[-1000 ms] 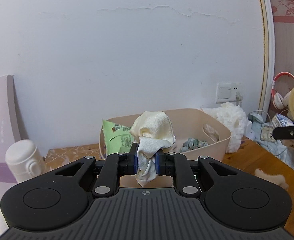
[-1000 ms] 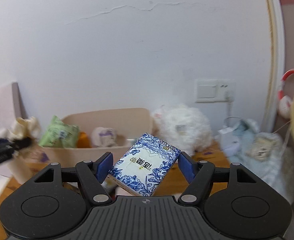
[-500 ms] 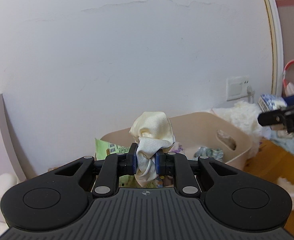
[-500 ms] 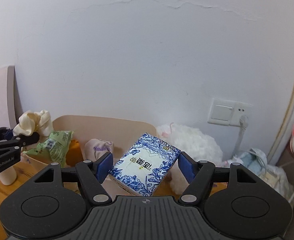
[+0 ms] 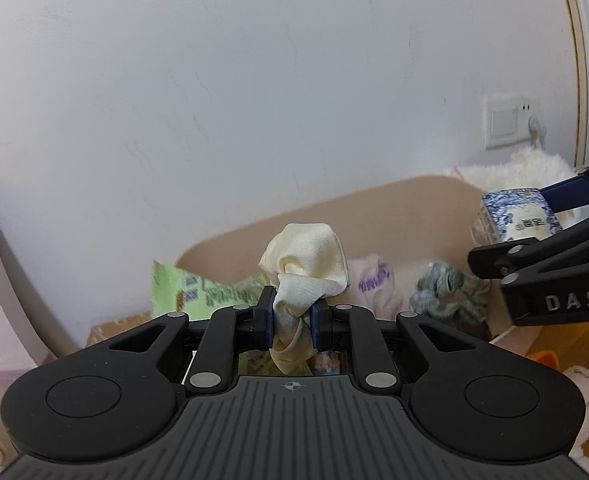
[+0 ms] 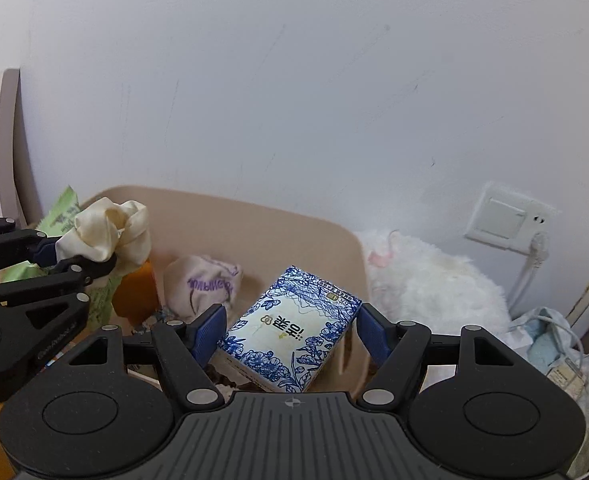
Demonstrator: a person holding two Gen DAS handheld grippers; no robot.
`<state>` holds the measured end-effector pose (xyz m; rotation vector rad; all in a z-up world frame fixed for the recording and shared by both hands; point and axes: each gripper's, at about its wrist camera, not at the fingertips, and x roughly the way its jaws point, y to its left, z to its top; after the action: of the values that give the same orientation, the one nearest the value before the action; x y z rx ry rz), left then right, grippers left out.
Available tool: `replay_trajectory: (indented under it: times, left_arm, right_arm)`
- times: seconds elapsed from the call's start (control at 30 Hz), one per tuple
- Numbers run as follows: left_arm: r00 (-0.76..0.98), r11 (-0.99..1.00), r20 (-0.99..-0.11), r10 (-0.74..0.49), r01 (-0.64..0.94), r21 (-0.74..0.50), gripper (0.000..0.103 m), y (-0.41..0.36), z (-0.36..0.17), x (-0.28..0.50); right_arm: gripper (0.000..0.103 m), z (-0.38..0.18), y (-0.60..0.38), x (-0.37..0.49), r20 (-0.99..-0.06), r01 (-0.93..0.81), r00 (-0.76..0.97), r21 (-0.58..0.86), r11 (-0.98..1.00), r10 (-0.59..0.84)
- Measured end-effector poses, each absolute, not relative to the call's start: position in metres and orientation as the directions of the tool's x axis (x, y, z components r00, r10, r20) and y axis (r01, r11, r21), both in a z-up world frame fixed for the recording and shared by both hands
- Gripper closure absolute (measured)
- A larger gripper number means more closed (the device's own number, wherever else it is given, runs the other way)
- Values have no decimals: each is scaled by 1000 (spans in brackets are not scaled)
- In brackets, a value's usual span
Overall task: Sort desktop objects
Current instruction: 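Lift the scrunchie and blue-white tissue pack and carry both over the bin, then open both tools to drop the scrunchie and tissue pack into the bin, then grasp the cartoon-printed tissue pack with the left tool while the right tool grasps the white plush toy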
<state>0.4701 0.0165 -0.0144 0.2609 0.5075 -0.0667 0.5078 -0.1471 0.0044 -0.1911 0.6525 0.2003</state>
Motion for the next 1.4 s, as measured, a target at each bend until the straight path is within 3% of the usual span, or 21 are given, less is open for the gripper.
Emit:
replay_trajectory:
  times: [0.23, 0.27, 0.37, 0.4, 0.57, 0.77, 1.13, 1.23, 1.4]
  left_arm:
    - [843, 966, -538, 10, 131, 223, 86, 21, -31, 472]
    - [835, 969, -550, 12, 126, 212, 80, 20, -32, 475]
    - [824, 977, -566, -23, 139, 162, 47, 23, -26, 479]
    - [820, 978, -570, -46, 152, 140, 42, 24, -25, 479]
    - [842, 974, -538, -45, 157, 165, 32, 17, -26, 471]
    - [872, 971, -489, -24, 136, 195, 18, 17, -17, 452]
    - [908, 998, -419, 0, 25, 53, 15, 54, 6, 386]
    - [913, 998, -407, 31, -4, 68, 14, 64, -1, 361]
    - [880, 997, -474, 21, 16, 73, 14, 77, -21, 331]
  right_arm:
    - [33, -13, -141, 519, -653, -270, 746, -115, 956, 132]
    - [33, -15, -140, 520, -657, -271, 743, -117, 956, 130]
    - [28, -20, -140, 525, -668, -280, 733, -127, 952, 127]
    - [27, -20, -140, 524, -666, -279, 736, -134, 951, 122]
    - [21, -16, -149, 519, -645, -262, 755, -129, 956, 120]
    - [1, -2, -163, 503, -613, -249, 779, -105, 963, 134]
    - [0, 28, -186, 452, -552, -260, 812, -53, 964, 189]
    - [0, 34, -192, 433, -530, -260, 829, -85, 962, 177]
    - [0, 38, -211, 396, -503, -250, 846, -81, 965, 177]
